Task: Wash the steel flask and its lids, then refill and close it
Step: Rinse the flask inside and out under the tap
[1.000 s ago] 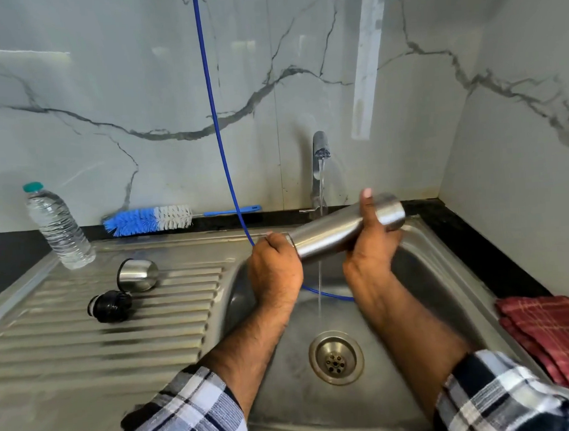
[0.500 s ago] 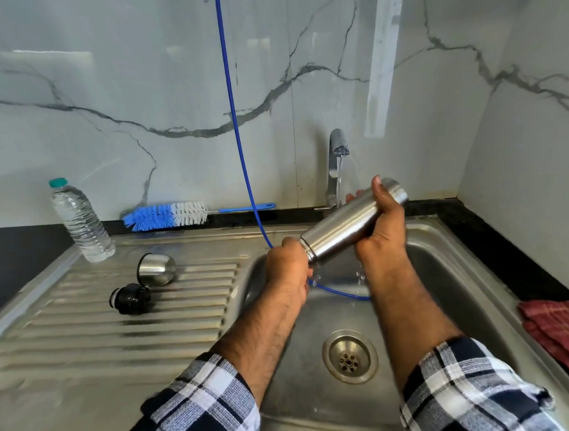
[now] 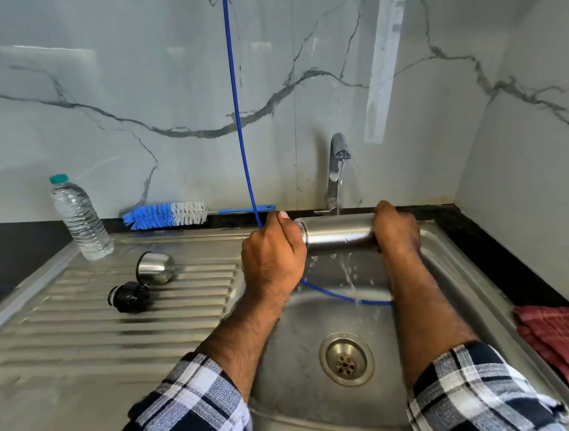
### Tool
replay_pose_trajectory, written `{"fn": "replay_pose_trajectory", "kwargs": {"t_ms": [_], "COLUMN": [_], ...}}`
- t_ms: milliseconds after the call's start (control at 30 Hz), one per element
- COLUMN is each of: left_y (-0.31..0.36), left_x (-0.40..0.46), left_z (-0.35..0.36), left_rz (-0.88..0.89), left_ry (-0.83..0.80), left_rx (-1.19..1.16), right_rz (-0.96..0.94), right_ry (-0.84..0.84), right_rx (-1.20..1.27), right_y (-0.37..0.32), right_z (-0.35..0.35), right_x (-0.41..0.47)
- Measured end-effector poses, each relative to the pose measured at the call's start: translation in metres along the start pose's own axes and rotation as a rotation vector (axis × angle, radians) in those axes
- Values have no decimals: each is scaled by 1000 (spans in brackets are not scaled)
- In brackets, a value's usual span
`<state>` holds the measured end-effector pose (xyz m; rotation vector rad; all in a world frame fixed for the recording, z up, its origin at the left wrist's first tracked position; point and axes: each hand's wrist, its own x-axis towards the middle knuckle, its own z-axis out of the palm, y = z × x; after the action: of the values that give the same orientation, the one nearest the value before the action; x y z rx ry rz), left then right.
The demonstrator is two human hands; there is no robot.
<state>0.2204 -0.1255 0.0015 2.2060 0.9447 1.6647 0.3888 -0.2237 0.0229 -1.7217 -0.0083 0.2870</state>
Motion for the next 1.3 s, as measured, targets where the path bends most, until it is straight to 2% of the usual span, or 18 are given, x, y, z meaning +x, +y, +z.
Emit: {"fn": "replay_pose_trajectory", "kwargs": {"t_ms": [67, 133, 200, 233, 300, 367, 467, 567, 700, 767, 833, 900, 967, 1067, 1167, 1233, 1300], "left_y": [2, -7, -14, -16, -22, -26, -28, -15, -10, -16, -20, -24, -21, -14, -12, -15, -16], "left_x": [4, 8, 11, 11, 10, 15, 20, 17, 21, 25, 25, 23, 21, 17, 17, 17, 14], "left_z": [-1, 7, 11, 11, 8, 4, 6, 3, 7, 7, 7, 7, 8, 13, 13, 11, 10], "left_rz": [-264, -621, -934, -1062, -1184, -1152, -871, -668, -814, -869, -914, -955, -929, -796, -651, -497, -293], "left_ry": [-103, -258, -285, -310, -368, -364, -208, -145, -199, -222, -255, -295, -345, -398, -371, -319, -248], "left_rx": [-48, -108, -300, -407, -520, -500, -205, -128, -163, -212, -253, -280, -235, -171, -160, -147, -188], "right_rz": [-130, -275, -339, -371, -432, -491, -628, -677, -906, -1085, -1409, -1616, -1654, -1679, -1550, -1307, -974], "right_ry": [-39, -95, -208, -288, -417, -351, 2, 234, 257, 175, 3, -156, -218, -174, -322, -538, -816], "right_rx": [-54, 97, 316, 381, 400, 310, -48, -273, -494, -664, -848, -1017, -1128, -1189, -1262, -1322, -1326], "right_y": [4, 8, 11, 12, 14, 19, 22, 19, 27, 28, 30, 32, 31, 20, -6, -26, -44], "right_z": [-1, 1, 0, 0, 1, 8, 19, 26, 46, 45, 31, 19, 11, 5, 8, 12, 13], "right_x": [4, 4, 5, 9, 15, 16, 5, -9, -20, -19, -14, -6, 6, 10, -2, -10, -10]}}
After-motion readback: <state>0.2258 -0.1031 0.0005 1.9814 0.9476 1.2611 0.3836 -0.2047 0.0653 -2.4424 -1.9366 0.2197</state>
